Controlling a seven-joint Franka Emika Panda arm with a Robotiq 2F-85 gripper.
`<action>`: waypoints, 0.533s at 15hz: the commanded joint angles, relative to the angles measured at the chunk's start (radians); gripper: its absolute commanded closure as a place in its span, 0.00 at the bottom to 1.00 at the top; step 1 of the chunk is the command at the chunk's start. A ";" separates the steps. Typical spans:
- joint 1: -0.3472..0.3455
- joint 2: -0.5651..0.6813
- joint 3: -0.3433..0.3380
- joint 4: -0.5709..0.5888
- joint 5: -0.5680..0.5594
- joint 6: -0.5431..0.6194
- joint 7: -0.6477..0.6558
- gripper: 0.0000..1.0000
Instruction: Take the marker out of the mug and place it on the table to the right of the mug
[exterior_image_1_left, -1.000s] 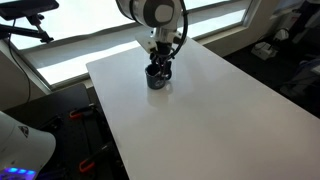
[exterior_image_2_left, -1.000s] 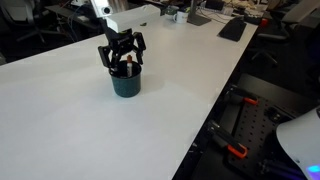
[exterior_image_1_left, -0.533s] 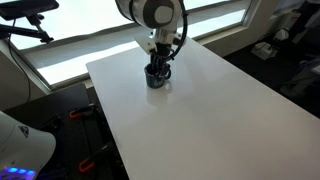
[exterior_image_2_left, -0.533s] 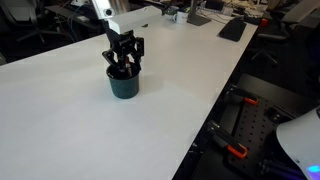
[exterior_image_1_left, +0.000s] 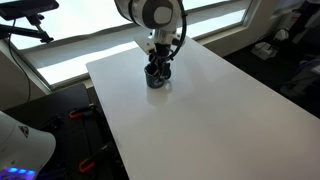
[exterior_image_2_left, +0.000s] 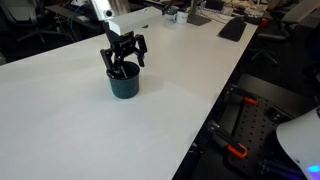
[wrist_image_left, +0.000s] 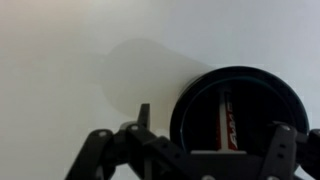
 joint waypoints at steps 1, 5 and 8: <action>-0.005 -0.015 0.003 -0.020 0.000 -0.036 -0.016 0.00; -0.004 0.007 -0.001 -0.017 0.000 -0.023 -0.001 0.00; -0.006 0.012 -0.005 -0.016 -0.003 -0.006 -0.001 0.00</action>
